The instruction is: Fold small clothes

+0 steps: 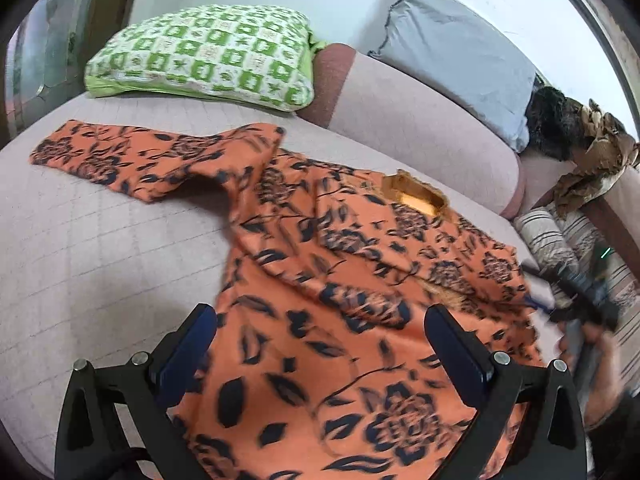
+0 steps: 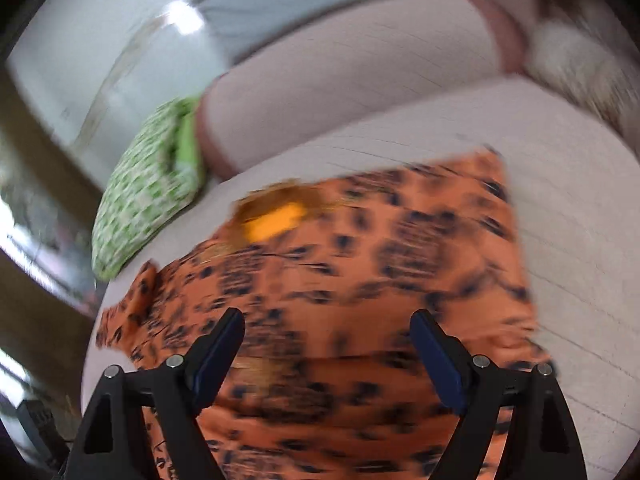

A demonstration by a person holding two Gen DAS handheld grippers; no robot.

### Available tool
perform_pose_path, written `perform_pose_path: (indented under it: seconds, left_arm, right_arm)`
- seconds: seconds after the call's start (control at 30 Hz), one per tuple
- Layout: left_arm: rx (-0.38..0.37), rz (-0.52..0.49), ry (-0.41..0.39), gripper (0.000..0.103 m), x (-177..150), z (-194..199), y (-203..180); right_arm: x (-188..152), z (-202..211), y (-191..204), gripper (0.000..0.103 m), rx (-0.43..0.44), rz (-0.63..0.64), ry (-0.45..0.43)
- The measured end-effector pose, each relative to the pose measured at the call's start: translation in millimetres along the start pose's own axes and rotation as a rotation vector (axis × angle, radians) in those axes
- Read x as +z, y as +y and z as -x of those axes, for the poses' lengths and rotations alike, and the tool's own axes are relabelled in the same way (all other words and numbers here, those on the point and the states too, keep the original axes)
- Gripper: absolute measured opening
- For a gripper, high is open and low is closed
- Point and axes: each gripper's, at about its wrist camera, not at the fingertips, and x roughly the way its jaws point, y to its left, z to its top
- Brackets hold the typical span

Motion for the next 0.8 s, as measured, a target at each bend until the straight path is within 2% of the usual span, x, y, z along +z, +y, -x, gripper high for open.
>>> perform_pose_path:
  seconds: [0.03,0.1,0.23,0.3,0.33,0.4,0.43,0.47,0.5,0.57,0.67,0.7,0.73,0.77,0.8]
  left_arm:
    - [-0.008,-0.006,0.007,0.103,6.5,-3.4,-4.9]
    - [-0.02,-0.018,0.016,0.103,22.5,-13.1,-14.5]
    - [-0.041,-0.019,0.04,0.103,61.3,-52.4,-30.5]
    - [-0.007,-0.013,0.094,0.1,73.8,-84.9,-30.1]
    - [0.006,-0.005,0.126,0.09,76.8,-102.2,-27.9]
    - [0.045,0.005,0.213,0.057,77.0,-133.1,-20.7]
    - [0.082,0.007,0.269,0.047,73.4,-150.4,-15.6]
    - [0.119,-0.023,0.262,0.042,69.9,-158.7,-14.7]
    - [0.132,-0.069,0.225,0.042,69.0,-156.4,-20.5]
    - [0.174,-0.126,0.221,0.039,65.4,-155.8,-29.5]
    - [0.184,-0.137,0.209,0.034,62.1,-154.0,-30.3]
    - [0.18,-0.132,0.209,0.034,61.7,-153.6,-29.6]
    - [0.176,-0.134,0.207,0.033,61.5,-153.2,-28.9]
    - [0.176,-0.141,0.206,0.033,61.2,-153.0,-28.5]
    - [0.174,-0.151,0.203,0.033,60.7,-151.2,-27.9]
  right_arm:
    - [-0.5,-4.7,-16.5,0.087,0.006,-0.052,0.02]
    - [-6.2,-6.7,-29.3,0.087,0.086,-0.089,0.02]
    - [-14.4,19.3,-14.0,0.087,0.167,-0.006,-0.067]
    - [-14.1,34.6,-14.8,0.087,0.18,0.003,-0.105]
    - [-11.4,43.0,-19.1,0.087,0.178,0.003,-0.123]
    - [-0.7,56.5,-33.4,0.087,0.167,-0.005,-0.141]
    - [6.8,58.7,-40.1,0.087,0.139,-0.008,-0.154]
    - [14.3,59.6,-47.0,0.087,0.109,-0.013,-0.16]
    - [23.0,56.9,-54.9,0.087,0.095,-0.025,-0.155]
    - [45.7,30.7,-73.8,0.087,0.109,-0.084,-0.073]
    - [62.1,-8.8,-85.4,0.082,0.066,-0.13,0.023]
    - [61.7,-16.6,-86.4,0.066,0.068,-0.141,0.051]
    - [59.7,-28.1,-81.6,0.039,0.068,-0.132,0.096]
    - [57.6,-31.9,-73.6,0.021,0.048,-0.095,0.115]
    - [56.3,-28.9,-62.8,0.015,0.007,-0.048,0.096]
